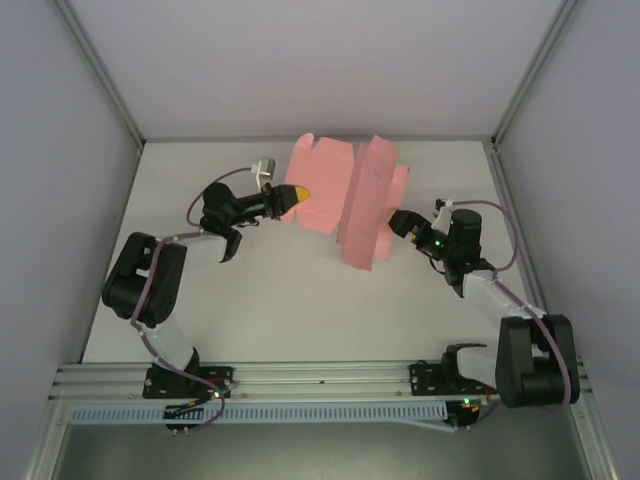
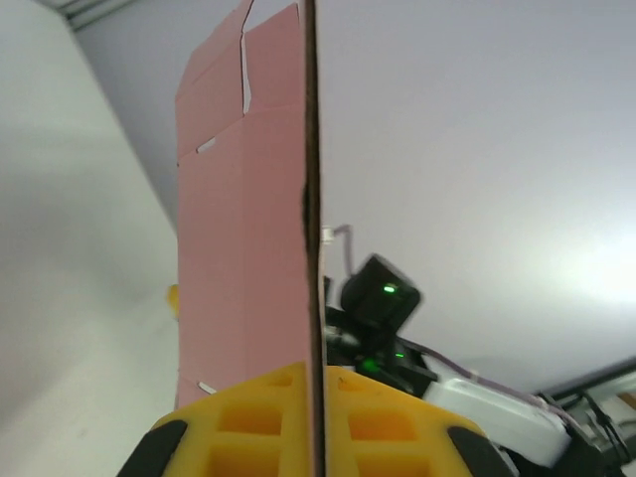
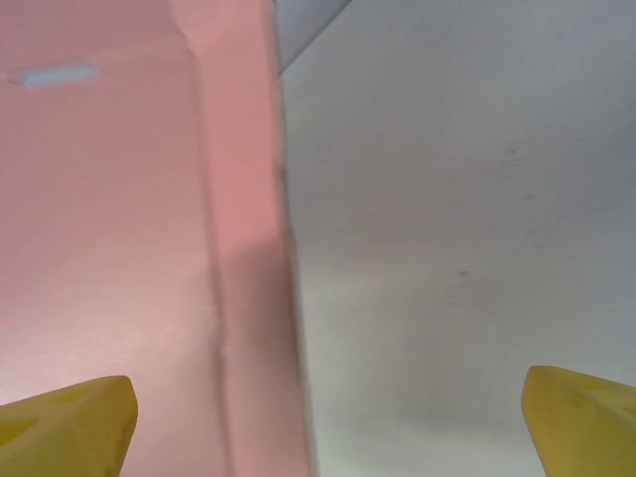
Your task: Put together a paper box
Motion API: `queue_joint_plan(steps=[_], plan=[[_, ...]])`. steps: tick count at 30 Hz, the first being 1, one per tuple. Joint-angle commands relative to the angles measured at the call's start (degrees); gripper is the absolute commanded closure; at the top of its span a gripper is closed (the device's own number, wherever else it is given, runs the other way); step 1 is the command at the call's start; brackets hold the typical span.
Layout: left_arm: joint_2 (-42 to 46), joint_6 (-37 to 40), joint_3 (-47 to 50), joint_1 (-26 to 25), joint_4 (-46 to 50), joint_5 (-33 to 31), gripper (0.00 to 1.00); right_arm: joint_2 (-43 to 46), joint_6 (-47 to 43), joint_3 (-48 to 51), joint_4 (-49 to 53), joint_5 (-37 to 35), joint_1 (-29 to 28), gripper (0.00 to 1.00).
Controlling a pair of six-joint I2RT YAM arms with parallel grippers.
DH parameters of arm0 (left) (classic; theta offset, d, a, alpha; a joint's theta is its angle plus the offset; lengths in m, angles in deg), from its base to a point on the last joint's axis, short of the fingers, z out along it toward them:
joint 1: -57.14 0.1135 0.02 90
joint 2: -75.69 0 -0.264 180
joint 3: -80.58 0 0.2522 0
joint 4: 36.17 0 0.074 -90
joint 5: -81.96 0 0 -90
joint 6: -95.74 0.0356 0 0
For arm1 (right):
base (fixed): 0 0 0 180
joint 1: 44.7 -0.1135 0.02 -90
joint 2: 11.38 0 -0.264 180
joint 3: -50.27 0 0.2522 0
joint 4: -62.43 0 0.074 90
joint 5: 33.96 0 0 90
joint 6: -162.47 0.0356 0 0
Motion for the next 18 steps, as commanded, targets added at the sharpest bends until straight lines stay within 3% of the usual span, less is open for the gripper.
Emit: queue_joint_plan(steps=[1,5,8,12,14,18], plan=[[2.5,-3.4,-1.9,-0.7,-5.4,1.9,1.00,-5.4,8.5,-1.1,-15.4,12.7,1.0,0.06],[5.4,2.4,-2.0,-0.7,2.5,1.4,1.00,-11.5,22.9,1.7,-42.7,17.6,1.0,0.23],[7.2,8.2,-2.3,-0.7,10.2,0.8,1.00,-15.2,31.0,2.6,-56.6,18.8,1.1,0.40],[8.9,13.3,-2.7,-0.6,16.7,-0.5,1.00,-18.6,35.9,2.5,-63.1,19.3,1.1,0.71],[9.4,16.2,-3.0,-0.4,21.0,-1.6,1.00,-19.4,36.8,2.7,-65.0,18.8,1.1,0.80],[10.3,20.4,-2.9,-0.3,26.0,-3.6,1.00,-17.6,32.7,2.9,-58.7,18.0,1.2,1.00]])
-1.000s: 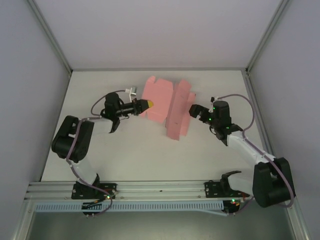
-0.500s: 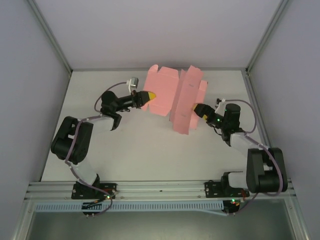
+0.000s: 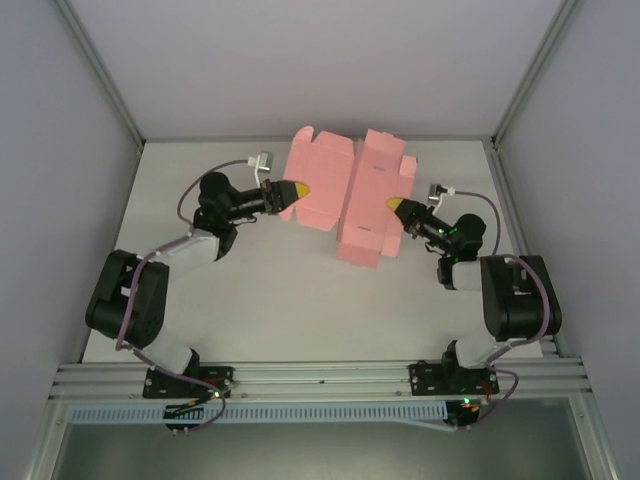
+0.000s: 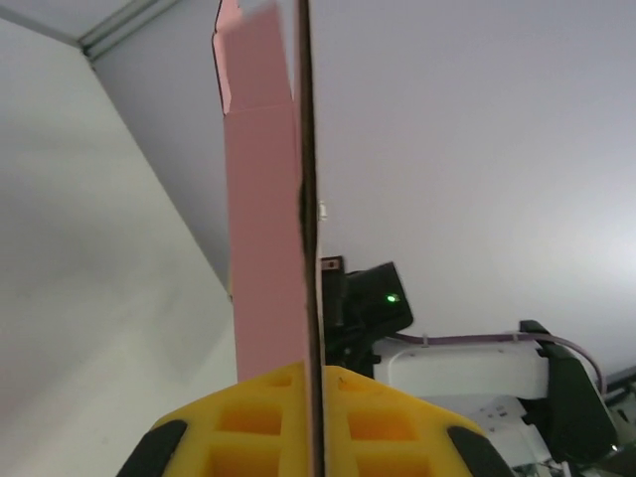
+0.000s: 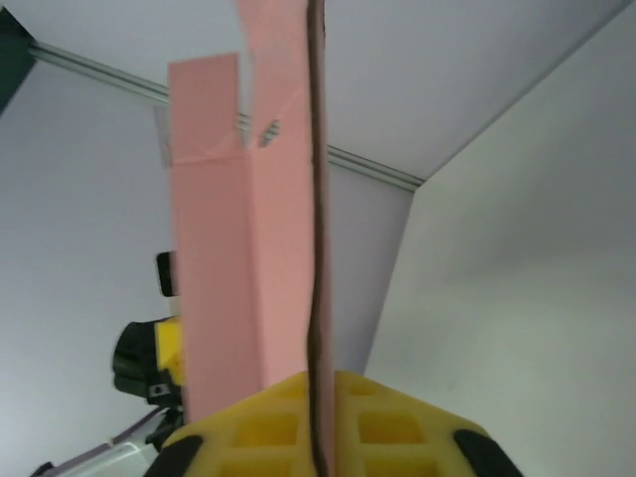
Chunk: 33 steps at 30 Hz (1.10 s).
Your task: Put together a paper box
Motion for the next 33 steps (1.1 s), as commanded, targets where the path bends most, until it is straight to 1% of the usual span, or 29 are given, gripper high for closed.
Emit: queue_joint_plan(steps=[1,3,4,5,7,8,9,10,11,14,15,17,18,19,20,21,23,25,27,29,31,33], plan=[[2.0,6.9,-1.4,0.1,6.6,-1.6,1.00,2.4,-2.9,0.4,2.1,0.4,0.1,1.00],[2.4,9.8,-1.3,0.4,10.0,-2.4,0.99,5.7,-9.1,0.1,11.8,-0.3,0.0,1.00],[2.7,12.1,-1.6,0.4,13.8,-3.2,0.76,7.9,-12.7,-0.1,17.4,-1.0,0.0,1.00],[3.4,15.5,-2.0,0.5,19.5,-5.0,0.53,10.8,-17.4,-0.7,25.1,-2.0,-0.2,1.00],[5.2,23.1,-2.7,0.5,30.6,-10.3,0.27,16.2,-28.3,-3.4,43.6,-4.9,-0.8,1.00],[6.5,27.2,-3.2,0.5,37.7,-14.8,0.07,18.7,-35.7,-5.8,55.7,-7.7,-1.6,1.00],[7.7,31.0,-3.6,0.4,43.6,-19.7,0.00,20.3,-40.9,-8.5,65.7,-11.1,-2.6,1.00],[9.0,33.3,-3.8,0.4,49.0,-25.4,0.00,21.2,-45.4,-10.2,72.9,-13.8,-3.4,1.00],[10.6,35.2,-3.7,0.4,53.4,-31.2,0.00,21.5,-49.0,-11.3,77.5,-14.1,-4.0,1.00],[14.7,38.7,-3.5,0.5,64.7,-46.5,0.00,20.5,-52.6,-11.9,82.0,-11.4,-5.3,1.00],[15.9,39.2,-3.1,0.5,67.6,-51.2,0.00,19.8,-54.1,-12.5,83.9,-11.5,-5.9,1.00],[18.3,39.4,-2.5,0.6,73.1,-60.4,0.00,18.2,-59.3,-15.2,90.8,-15.1,-8.5,1.00],[19.3,39.7,-2.0,0.6,74.8,-63.4,0.00,17.6,-62.6,-16.9,94.2,-18.1,-10.2,1.00],[20.4,40.1,-1.7,0.6,76.1,-65.2,0.00,16.8,-66.1,-19.0,97.5,-22.0,-12.0,1.00],[21.4,40.7,-1.3,0.7,76.2,-65.7,0.00,15.8,-69.2,-21.0,100.4,-25.8,-13.9,1.00],[22.3,41.6,-0.9,0.6,75.7,-64.6,0.00,14.9,-72.3,-23.2,103.2,-29.3,-15.6,0.99],[23.7,44.0,-0.2,0.6,72.6,-58.7,0.00,12.3,-78.4,-28.3,108.1,-37.5,-18.9,0.97],[24.1,46.7,0.7,0.6,67.1,-50.6,0.00,9.7,-84.6,-32.4,110.7,-44.1,-21.4,0.95],[23.3,50.9,1.7,0.6,60.4,-41.9,0.00,7.2,-92.2,-35.2,111.6,-46.3,-23.7,0.95],[21.1,55.5,1.6,0.7,55.6,-34.0,0.00,4.8,-99.9,-38.2,112.9,-46.5,-26.4,0.94],[17.6,59.5,-0.5,0.6,55.0,-29.6,0.00,3.4,-107.6,-40.0,114.1,-44.0,-28.7,0.94],[14.6,62.4,-2.1,0.9,54.7,-28.6,0.00,2.6,-113.1,-40.9,113.8,-41.6,-29.5,0.93]])
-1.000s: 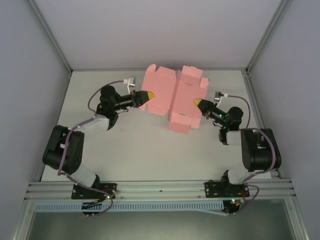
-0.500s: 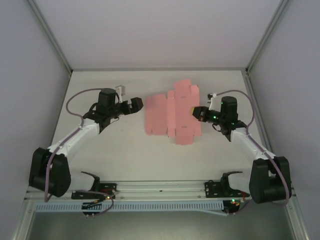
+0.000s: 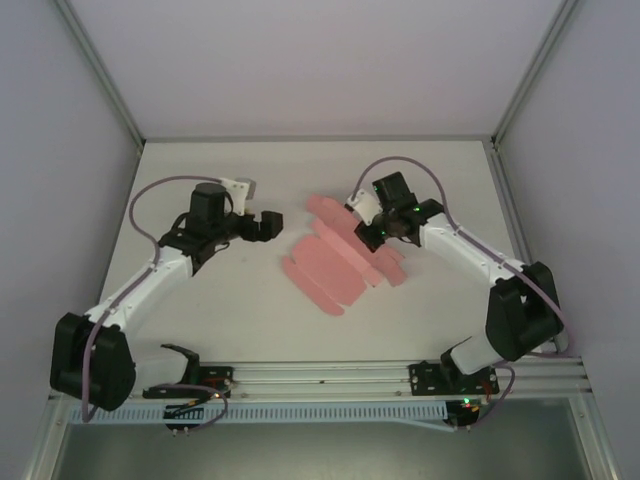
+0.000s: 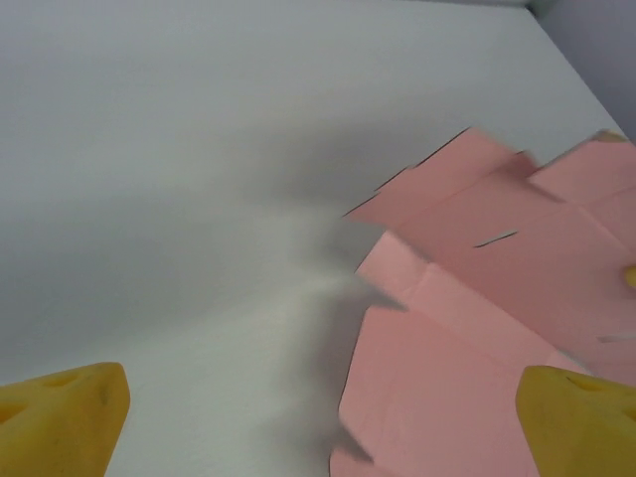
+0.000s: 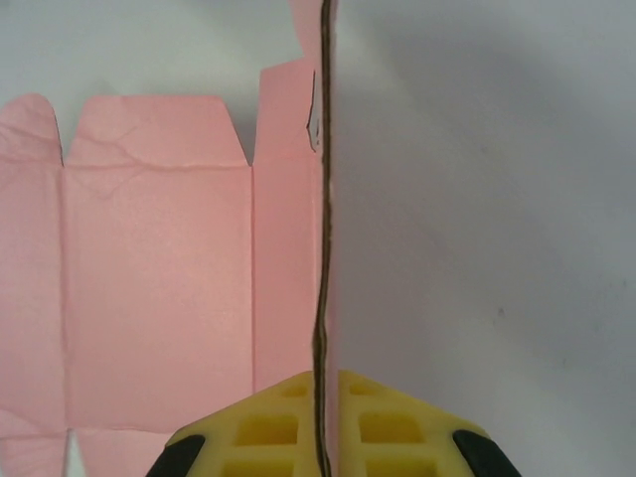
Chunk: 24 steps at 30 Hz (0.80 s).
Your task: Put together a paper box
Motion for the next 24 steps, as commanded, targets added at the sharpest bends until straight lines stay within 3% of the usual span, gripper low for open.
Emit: queue_joint_plan(steps=[1,7,10,14,18,21,24], plan=[[-5.1,10.6,-2.8,0.8,-4.6,9.5,0.00,-1.6,-17.2,-2.4,4.5,1.1,-1.5,0.93],[-11.8,22.0,-2.2,2.6,-8.0,20.1,0.01,-3.8,-21.4,-5.8,4.9,4.2,-1.4,0.91],[-15.0,25.3,-3.6,2.6,-7.6,26.9,0.07,-4.9,-22.3,-7.5,6.8,6.4,-1.3,0.91],[-18.0,26.4,-5.8,2.6,-8.7,26.6,0.18,-6.8,-23.3,-9.9,10.1,8.1,-1.2,0.90],[-19.3,27.3,-8.0,2.6,-8.2,27.1,0.42,-7.7,-23.2,-11.2,10.1,11.3,-0.1,0.90],[-18.6,29.1,-7.9,2.4,-7.5,27.6,0.66,-7.5,-22.3,-12.0,9.6,14.3,1.5,0.90],[-17.8,29.8,-6.9,2.3,-7.8,27.4,0.80,-6.8,-21.7,-12.3,9.3,16.9,2.7,0.92]])
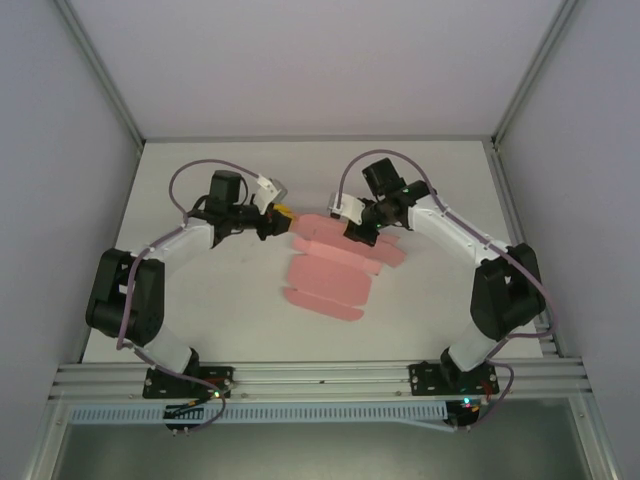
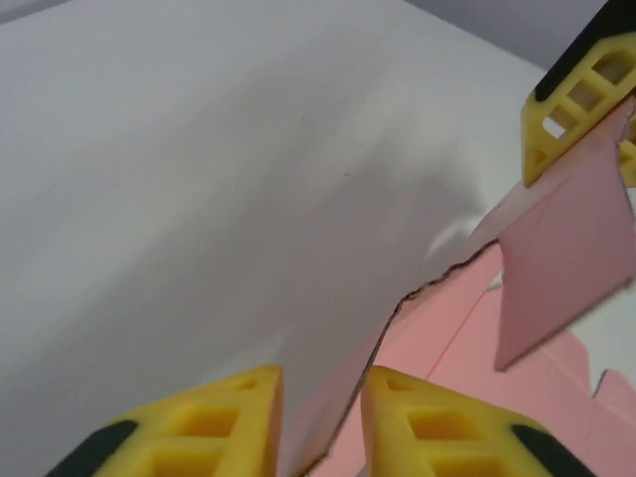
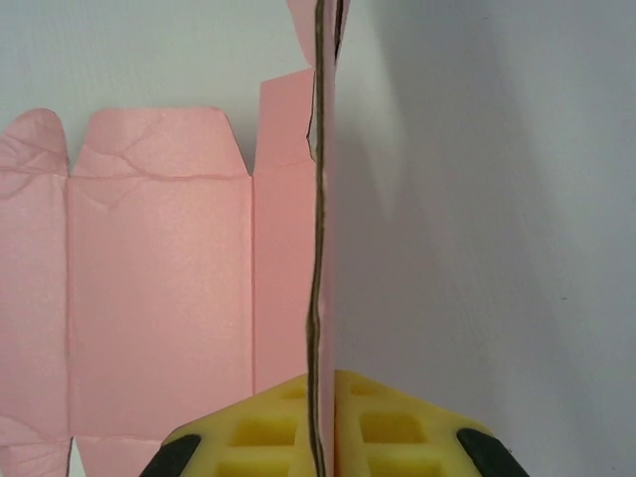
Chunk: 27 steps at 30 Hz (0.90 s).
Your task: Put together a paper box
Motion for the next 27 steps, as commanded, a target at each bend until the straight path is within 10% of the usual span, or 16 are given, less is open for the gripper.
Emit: queue_joint_plan(steps=[1,6,14,27], plan=[[1.1,2.4,0.0,-0.2,-0.6,1.6,0.83,0.7,0.2,-2.0,0.7,5.3,1.2,0.90],[0.9,2.2,0.5,-0.9,-1.8,1.9,1.00,0.6,0.5,-2.8,1.9,5.8,1.2,0.90],[2.8,4.0,2.6,-1.0,-1.3,-0.1,1.00,1.4,2.9,-2.2,2.6,-6.1,1.2,0.58],[2.5,6.0,1.6,-1.0,1.4,-0.6,1.00,2.9,1.9,-1.9,-0.5,-15.5,1.2,0.59]])
